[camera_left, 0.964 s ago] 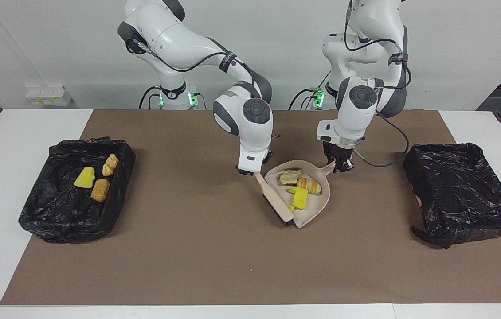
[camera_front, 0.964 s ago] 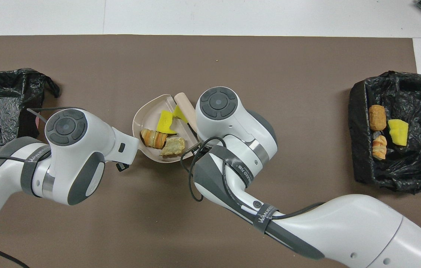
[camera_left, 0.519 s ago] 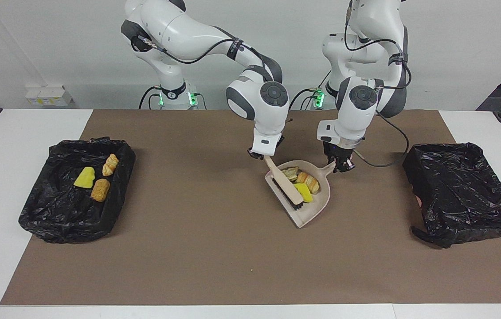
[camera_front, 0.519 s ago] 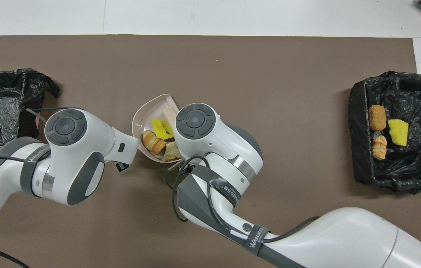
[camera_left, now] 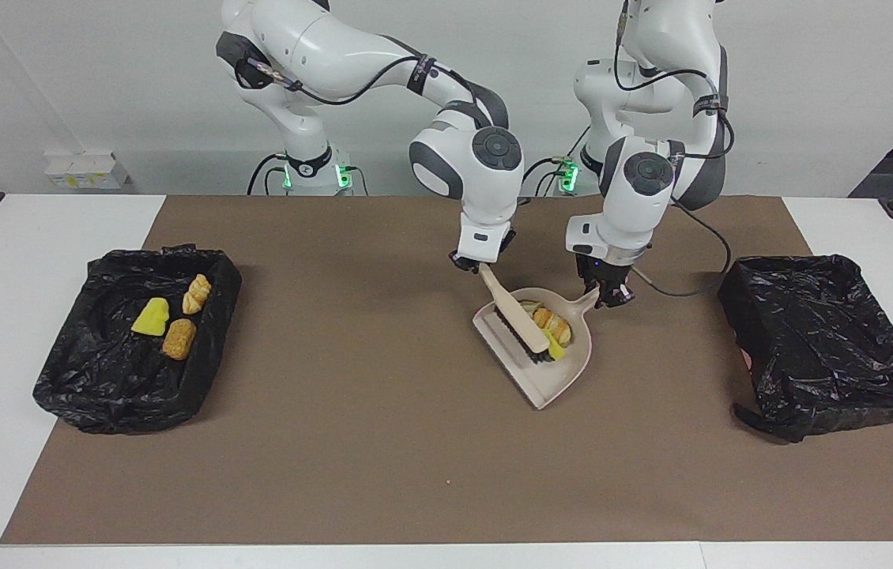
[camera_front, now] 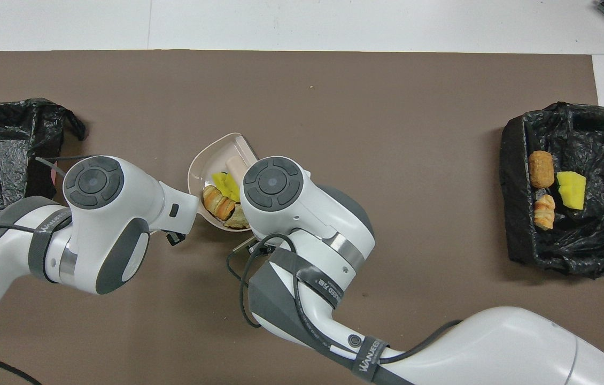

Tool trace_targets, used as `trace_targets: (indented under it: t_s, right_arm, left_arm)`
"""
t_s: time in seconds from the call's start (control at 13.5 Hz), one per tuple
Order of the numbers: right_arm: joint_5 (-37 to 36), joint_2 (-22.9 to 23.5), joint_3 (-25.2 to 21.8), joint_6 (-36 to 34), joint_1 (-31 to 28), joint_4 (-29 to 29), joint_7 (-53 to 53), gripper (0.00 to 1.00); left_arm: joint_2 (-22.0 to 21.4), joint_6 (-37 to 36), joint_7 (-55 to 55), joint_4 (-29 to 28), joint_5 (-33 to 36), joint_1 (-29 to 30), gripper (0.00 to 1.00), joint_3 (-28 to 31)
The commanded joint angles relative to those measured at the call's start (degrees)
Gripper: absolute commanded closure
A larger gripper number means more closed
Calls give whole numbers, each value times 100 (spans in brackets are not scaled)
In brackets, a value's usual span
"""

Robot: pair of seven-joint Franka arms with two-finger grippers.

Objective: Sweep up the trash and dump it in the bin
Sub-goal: 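Push the remaining pieces into the dustpan with the right gripper's brush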

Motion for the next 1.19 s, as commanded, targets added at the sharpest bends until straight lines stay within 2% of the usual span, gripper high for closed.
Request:
trace_targets:
  t_s: [0.0,0.3,0.52,0.96,1.11]
  right_arm:
    - [-138,-99,124,111,-152,-72,42,100]
    - [-305,-91,88,322,-266,-81,-678,100]
    - [-340,-99,80,620,-292,7,-714,100]
    - [-779,-135,62,647,-301,16,-705,100]
    - [-762,-135,71,665,-301,7,-714,100]
  left_arm:
    - [-55,-9,-9,104,-47,136,100,-18]
    - [-81,-17,-53,139,-100,268,100,-18]
    - [-108,-9,-36,148,-285,373,100,-18]
    - [-134,-26,-35,200,-416,479,100,-18]
    - [-134,0,-35,209,-705,549,100,-18]
